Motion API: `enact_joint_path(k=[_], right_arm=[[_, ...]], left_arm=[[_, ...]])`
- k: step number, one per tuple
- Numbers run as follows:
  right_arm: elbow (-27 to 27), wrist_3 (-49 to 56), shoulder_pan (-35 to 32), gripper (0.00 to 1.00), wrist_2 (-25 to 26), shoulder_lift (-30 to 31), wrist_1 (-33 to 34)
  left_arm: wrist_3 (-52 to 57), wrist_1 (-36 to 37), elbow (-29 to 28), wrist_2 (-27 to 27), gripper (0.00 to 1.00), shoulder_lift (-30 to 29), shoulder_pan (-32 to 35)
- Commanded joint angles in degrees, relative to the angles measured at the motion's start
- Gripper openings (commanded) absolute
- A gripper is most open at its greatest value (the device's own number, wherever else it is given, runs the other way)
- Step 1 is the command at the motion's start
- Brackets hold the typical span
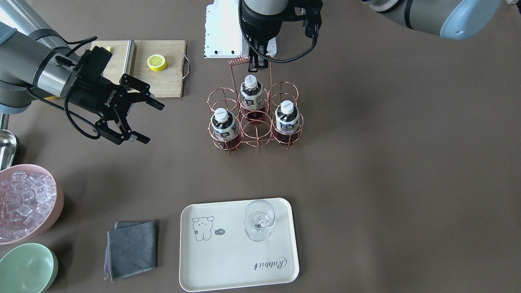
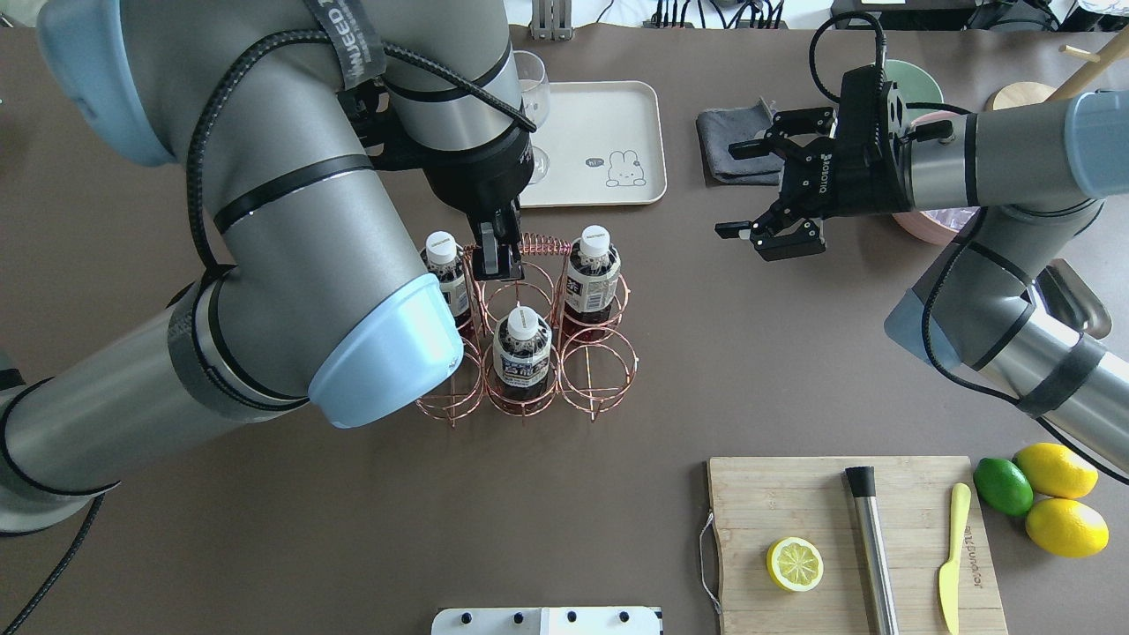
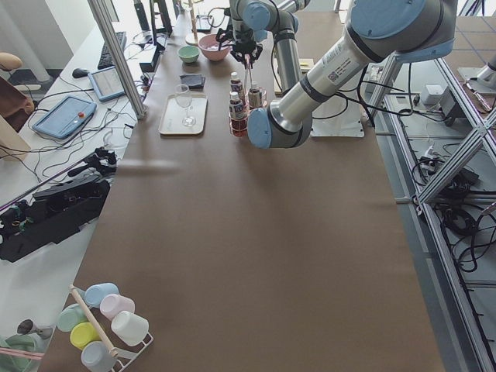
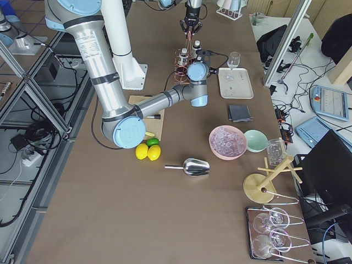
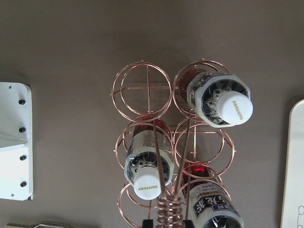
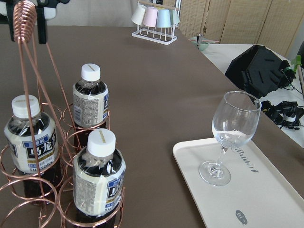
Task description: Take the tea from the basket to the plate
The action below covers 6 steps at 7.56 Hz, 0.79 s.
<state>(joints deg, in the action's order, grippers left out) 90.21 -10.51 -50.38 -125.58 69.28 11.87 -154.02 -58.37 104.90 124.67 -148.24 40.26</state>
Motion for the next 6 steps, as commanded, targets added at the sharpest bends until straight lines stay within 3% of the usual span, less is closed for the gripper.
enact_joint_path(k=[1,6], right_arm=[[0.6,-1.1,3.0,0.99,2.9,-0.6,0.0],[1.9,-5.1,6.3,0.94,4.0,-1.4,0.0]], left_arm=[[-0.1,-1.0,0.0,0.0,0.0,0.7,-0.4],[-0.2,-1.0,0.6,0.1,0.0,0.1,-1.8]])
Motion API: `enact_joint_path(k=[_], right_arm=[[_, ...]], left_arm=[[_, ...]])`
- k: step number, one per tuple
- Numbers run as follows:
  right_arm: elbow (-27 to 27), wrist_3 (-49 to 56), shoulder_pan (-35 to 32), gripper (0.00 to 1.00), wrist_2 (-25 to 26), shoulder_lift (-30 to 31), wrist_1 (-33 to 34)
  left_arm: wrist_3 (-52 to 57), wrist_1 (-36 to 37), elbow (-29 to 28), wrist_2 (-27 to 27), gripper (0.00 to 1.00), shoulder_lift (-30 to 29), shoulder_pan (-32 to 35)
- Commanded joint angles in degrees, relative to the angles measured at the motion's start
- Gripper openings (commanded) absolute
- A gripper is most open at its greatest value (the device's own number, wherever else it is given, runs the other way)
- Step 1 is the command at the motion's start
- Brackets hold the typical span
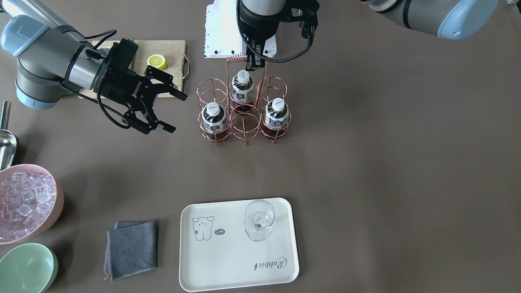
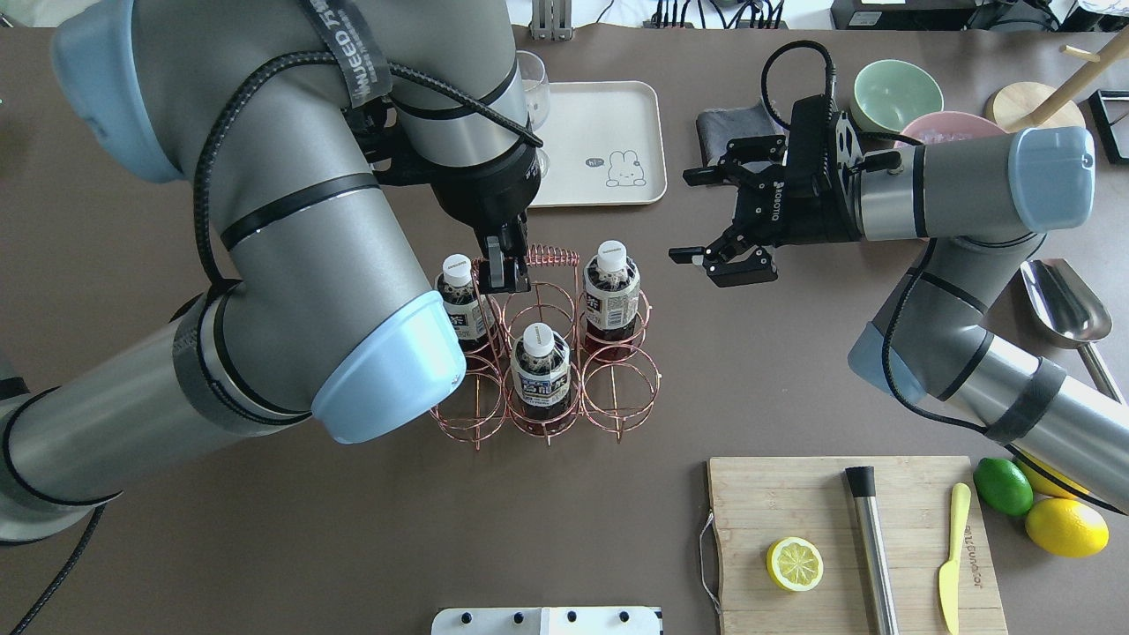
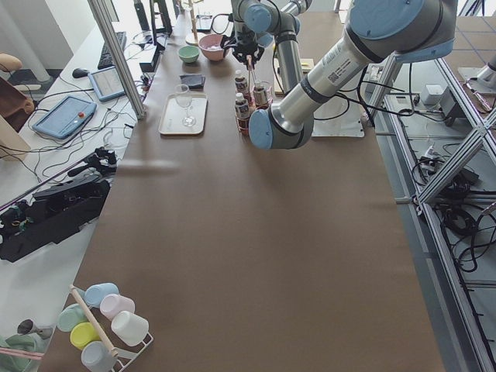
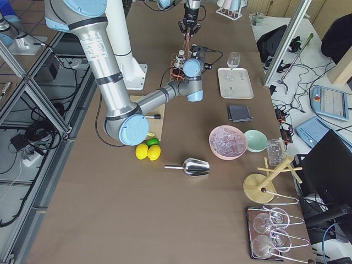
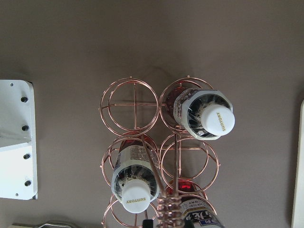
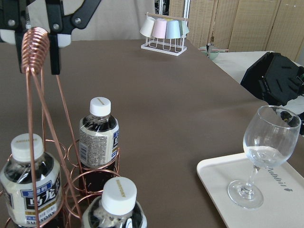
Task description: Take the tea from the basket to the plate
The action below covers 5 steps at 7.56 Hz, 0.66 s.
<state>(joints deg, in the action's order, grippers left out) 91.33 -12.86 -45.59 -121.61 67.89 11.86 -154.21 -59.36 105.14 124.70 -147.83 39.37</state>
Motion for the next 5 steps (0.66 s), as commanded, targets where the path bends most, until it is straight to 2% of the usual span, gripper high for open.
enact_joint_path(k=[1,5], right_arm=[[1.0,-5.2,2.6,0.93,0.3,-0.4,0.0],[1.0,-7.2,6.9,0.93,4.1,-1.3,0.0]], left_arm=[[-2.0,-0.3,0.3,0.2,0.0,-0.3,-1.4],[-3.2,-1.7,0.3,0.3,0.0,0.2,-2.0]])
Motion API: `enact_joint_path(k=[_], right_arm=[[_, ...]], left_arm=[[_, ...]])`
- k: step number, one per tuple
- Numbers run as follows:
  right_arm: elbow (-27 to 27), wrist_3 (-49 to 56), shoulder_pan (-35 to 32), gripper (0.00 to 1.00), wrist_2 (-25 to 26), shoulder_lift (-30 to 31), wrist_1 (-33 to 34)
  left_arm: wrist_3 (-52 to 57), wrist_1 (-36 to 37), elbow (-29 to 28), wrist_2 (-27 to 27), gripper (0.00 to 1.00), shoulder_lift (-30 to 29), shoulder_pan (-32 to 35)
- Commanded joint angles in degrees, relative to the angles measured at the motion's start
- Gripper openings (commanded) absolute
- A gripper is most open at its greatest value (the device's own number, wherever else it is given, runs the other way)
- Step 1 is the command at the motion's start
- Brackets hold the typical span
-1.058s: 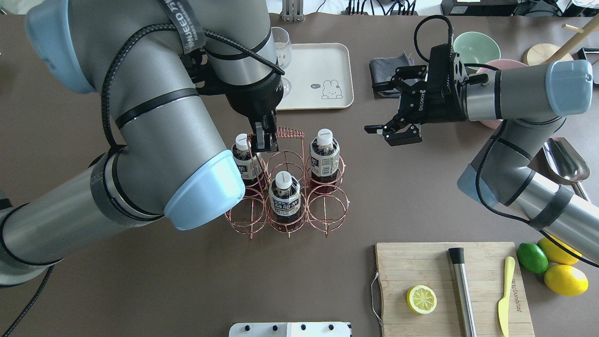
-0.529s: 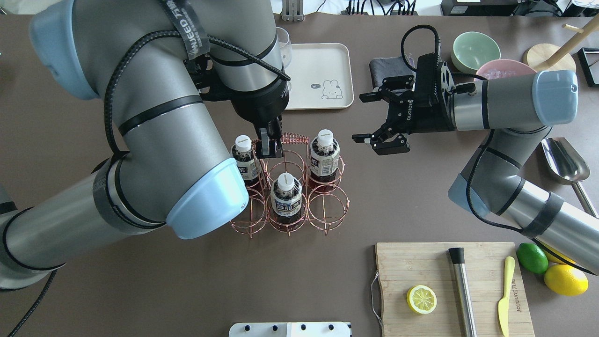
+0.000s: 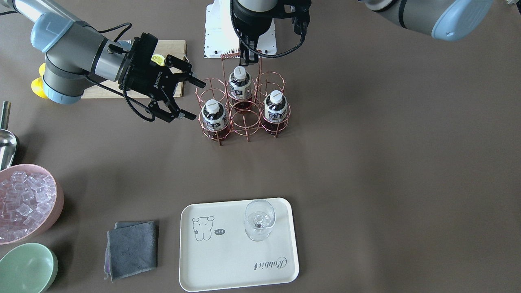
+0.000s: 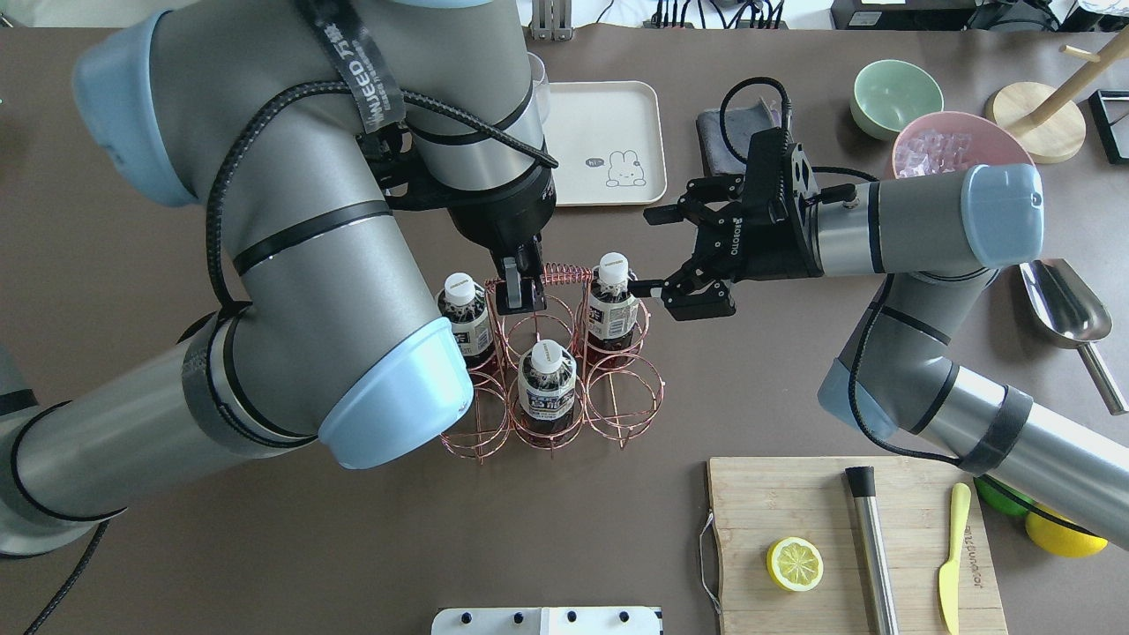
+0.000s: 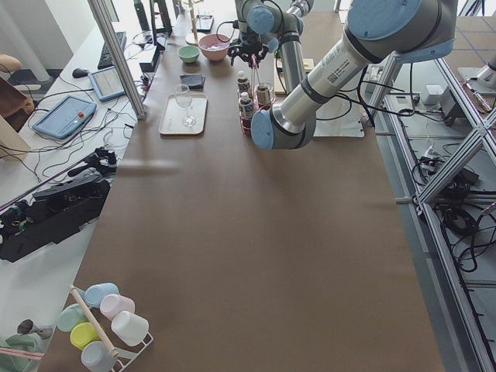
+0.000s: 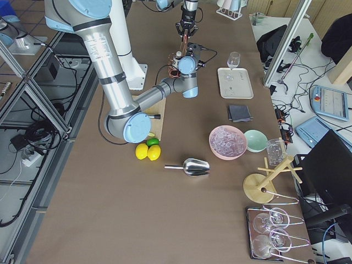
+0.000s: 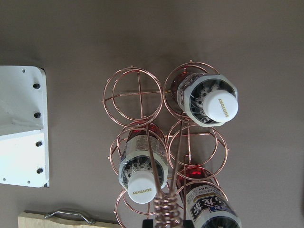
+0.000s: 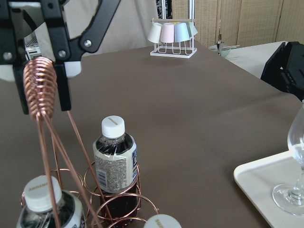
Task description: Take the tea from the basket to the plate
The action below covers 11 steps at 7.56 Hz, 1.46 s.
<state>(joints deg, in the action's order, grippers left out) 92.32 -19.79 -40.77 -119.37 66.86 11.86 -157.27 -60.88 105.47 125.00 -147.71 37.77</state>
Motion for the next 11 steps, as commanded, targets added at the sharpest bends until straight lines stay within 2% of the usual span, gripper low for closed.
enact_joint_path(k=[1,5,6,7,9,10,11], right_arm=[[-0.1,-0.2,3.1,0.93,2.8,-0.3,0.0],[-2.2,-0.1,4.2,0.89,4.4,-1.3,-0.7],[-2.5,-0.1,4.4,0.84,4.7,-1.4,-0.9],[-2.5,-0.2,4.4,0.76,4.7,-1.4,-0.9],[-2.3,-0.6,4.5,0.5,4.7,-1.3,-0.8],[-2.0,-2.1,4.5,0.28,4.6,-1.3,-0.8],[-1.9,-2.3,4.5,0.11,4.5,-1.3,-0.8]], left_arm=[[-0.3,-0.9,0.0,0.1,0.0,0.1,-0.5],[-0.3,-1.0,0.0,0.1,0.0,0.1,-0.8],[-0.3,-1.0,-0.1,0.1,0.0,0.1,-0.8],[-0.3,-1.0,0.0,0.1,0.0,0.1,-0.9],[-0.3,-1.0,-0.1,0.1,0.0,0.1,-0.9],[-0.3,-1.0,0.0,0.0,0.0,0.1,-0.9],[-0.3,-1.0,-0.2,-0.1,0.0,0.1,-0.9]])
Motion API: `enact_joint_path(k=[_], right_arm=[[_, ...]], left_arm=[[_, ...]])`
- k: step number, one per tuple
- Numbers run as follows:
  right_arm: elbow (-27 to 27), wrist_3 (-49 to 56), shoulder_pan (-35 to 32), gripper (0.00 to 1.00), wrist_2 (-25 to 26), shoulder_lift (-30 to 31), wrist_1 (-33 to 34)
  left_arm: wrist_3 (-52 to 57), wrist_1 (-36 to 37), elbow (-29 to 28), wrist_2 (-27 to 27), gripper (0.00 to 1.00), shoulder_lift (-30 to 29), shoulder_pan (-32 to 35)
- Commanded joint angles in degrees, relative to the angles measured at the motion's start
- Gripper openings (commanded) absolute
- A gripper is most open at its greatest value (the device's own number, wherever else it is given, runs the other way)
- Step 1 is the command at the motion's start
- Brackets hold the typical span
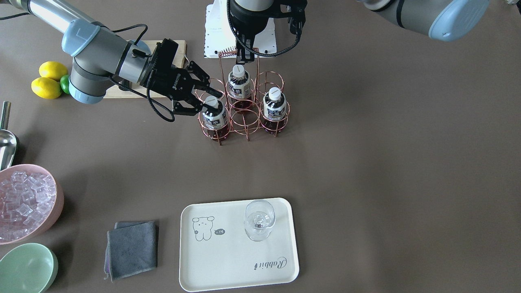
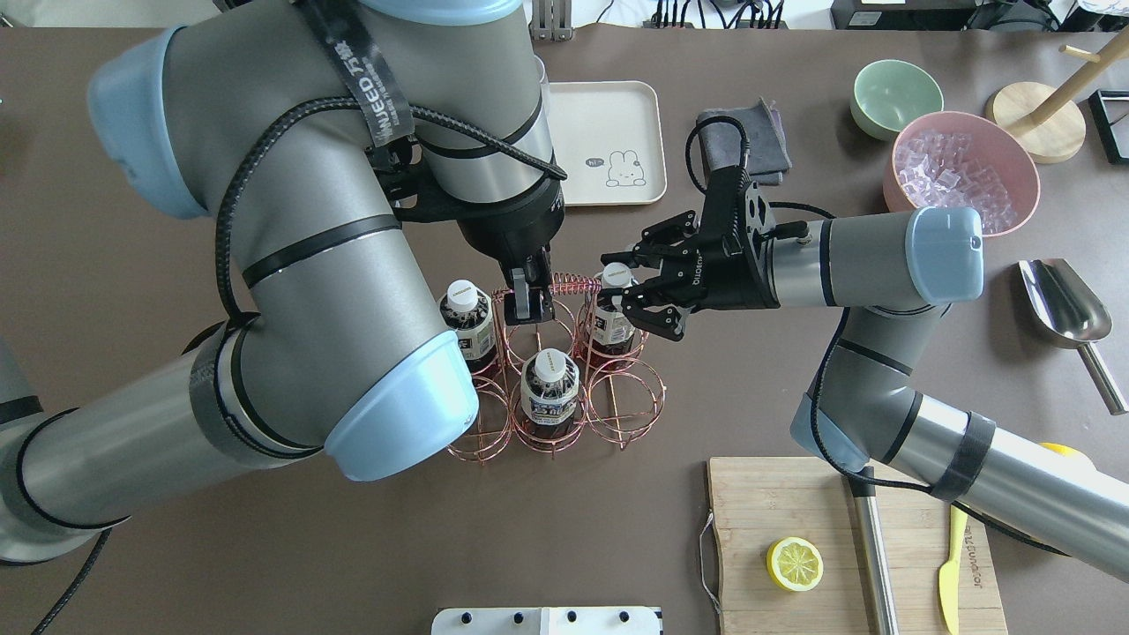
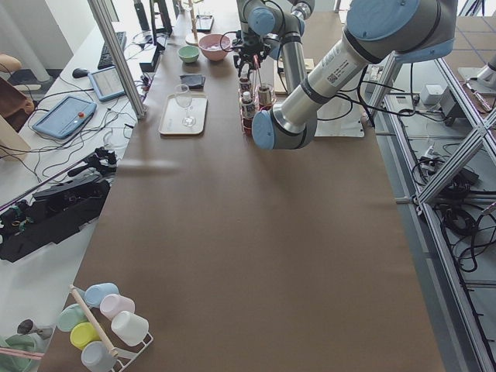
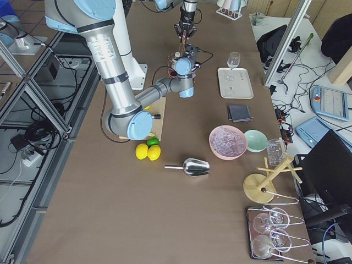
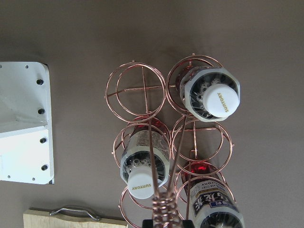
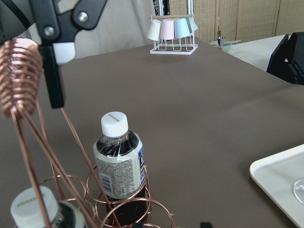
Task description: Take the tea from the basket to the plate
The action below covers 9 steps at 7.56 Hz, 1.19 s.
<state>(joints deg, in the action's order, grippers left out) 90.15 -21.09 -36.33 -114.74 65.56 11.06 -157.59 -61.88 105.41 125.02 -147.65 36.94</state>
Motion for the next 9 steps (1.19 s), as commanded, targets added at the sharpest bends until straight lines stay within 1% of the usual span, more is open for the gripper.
enact_joint_path(k=[1,4,6,7,9], right_arm=[[0.5,-1.0,0.0,0.0,-0.2,0.2,-0.1],[1.5,-1.0,-0.1,0.0,-0.4,0.5,-0.1],[3.3,-1.9,-2.0,0.0,-0.7,0.4,0.4],[4.5,-2.7,-3.8,0.0,-2.3,-0.1,1.9],[8.8,-4.6,-7.5,0.0,-5.4,-0.6,6.5]], left_arm=[[0.0,0.0,-0.3,-0.1,0.0,0.1,0.0],[0.0,0.0,-0.3,-0.2,0.0,0.0,-0.3],[0.0,0.0,-0.2,-0.3,0.0,-0.1,-0.2],[0.0,0.0,-0.2,-0.3,0.0,-0.1,-0.3],[0.0,0.0,-0.2,-0.2,0.0,-0.1,-0.3]])
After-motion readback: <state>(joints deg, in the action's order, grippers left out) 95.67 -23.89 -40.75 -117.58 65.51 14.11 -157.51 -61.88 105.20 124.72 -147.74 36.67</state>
